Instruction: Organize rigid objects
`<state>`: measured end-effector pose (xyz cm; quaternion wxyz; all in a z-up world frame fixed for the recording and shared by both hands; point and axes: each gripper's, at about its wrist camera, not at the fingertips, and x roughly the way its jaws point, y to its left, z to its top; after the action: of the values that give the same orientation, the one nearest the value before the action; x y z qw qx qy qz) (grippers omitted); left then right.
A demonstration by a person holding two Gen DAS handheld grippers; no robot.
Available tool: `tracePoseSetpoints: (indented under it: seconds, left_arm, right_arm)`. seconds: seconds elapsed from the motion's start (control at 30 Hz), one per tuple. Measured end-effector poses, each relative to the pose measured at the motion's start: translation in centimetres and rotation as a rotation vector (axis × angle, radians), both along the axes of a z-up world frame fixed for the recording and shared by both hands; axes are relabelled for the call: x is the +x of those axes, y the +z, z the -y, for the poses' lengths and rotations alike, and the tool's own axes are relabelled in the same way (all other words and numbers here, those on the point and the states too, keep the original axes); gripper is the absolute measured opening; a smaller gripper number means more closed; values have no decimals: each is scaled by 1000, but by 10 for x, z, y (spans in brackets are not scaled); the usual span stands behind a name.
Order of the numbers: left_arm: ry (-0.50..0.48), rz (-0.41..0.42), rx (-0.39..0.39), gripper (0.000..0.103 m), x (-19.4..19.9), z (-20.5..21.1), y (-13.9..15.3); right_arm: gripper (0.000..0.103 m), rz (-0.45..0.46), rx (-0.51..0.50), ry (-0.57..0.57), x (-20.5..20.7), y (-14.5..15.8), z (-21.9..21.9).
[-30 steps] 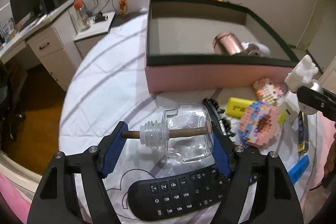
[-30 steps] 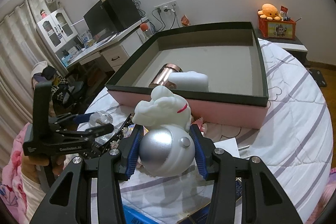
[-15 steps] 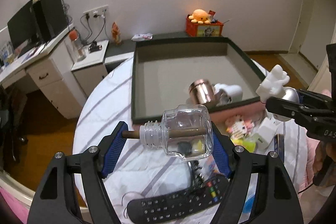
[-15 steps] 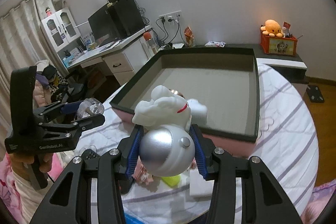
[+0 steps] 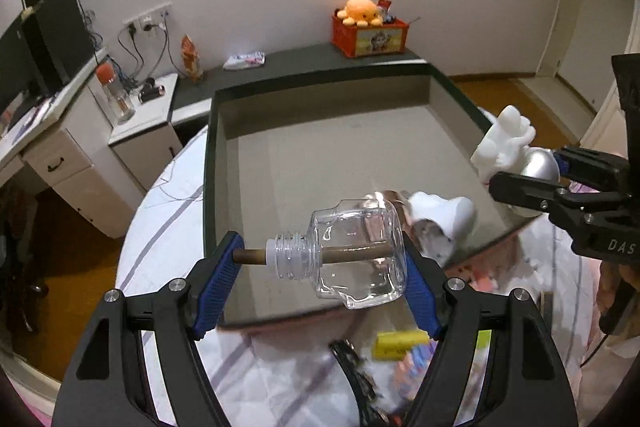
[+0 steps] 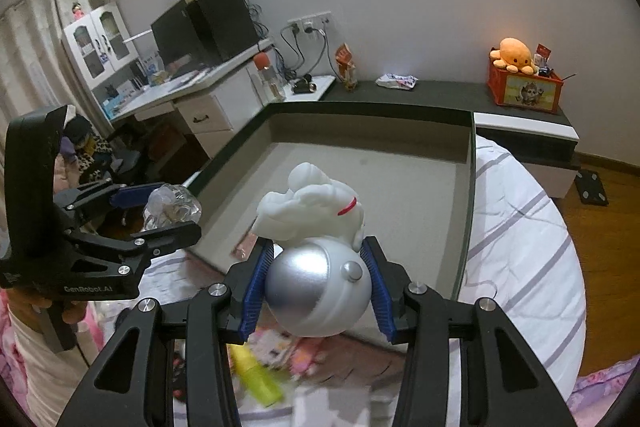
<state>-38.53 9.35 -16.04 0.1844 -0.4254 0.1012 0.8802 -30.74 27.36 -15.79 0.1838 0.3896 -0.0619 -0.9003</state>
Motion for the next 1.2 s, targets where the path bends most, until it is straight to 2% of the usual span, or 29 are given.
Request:
tracePoseSetpoints:
  seconds: [0.13, 0.3, 0.47, 0.53, 0.57, 0.6, 0.63, 0.77, 0.83, 0.9, 0.97, 1.2]
  left_arm:
    - [20, 37, -53, 76, -18, -4, -17]
    - [14, 75, -72, 76, -27, -6, -33]
    - [22, 98, -15, 79, -27, 2, -35]
    - [22, 92, -1, 83, -20, 4, -31]
    - [22, 83, -4, 86, -17, 4, -29]
    - [28, 64, -16, 95, -13, 5, -26]
    - [31, 42, -16, 96, -9, 6, -21]
    - [47, 0, 13, 98, 13, 16, -3]
    - [51, -38, 29, 102, 27, 23, 8]
    - [72, -75, 34, 102, 43, 32, 17]
    - [101, -112, 45, 103, 59, 42, 27]
    - [213, -235, 98, 103, 120, 76, 59]
  right_arm:
    - [47, 39, 33, -3, -19, -12, -2]
    - [47, 78, 76, -8, -31, -25, 0]
    - [48, 83, 104, -17, -32, -26, 0]
    - [59, 76, 97, -27, -30, -24, -2]
    - [67, 66, 93, -38, -28, -21, -4]
    - [77, 56, 93, -46, -25, -18, -5]
    - [81, 48, 94, -53, -24, -16, -6]
    - [82, 8, 112, -83, -9, 1, -8]
    - [83, -23, 128, -93, 3, 11, -9]
    - [85, -65, 131, -104, 18, 22, -9]
    - [91, -112, 123, -114, 37, 34, -10]
    - [92, -313, 91, -153, 109, 80, -3]
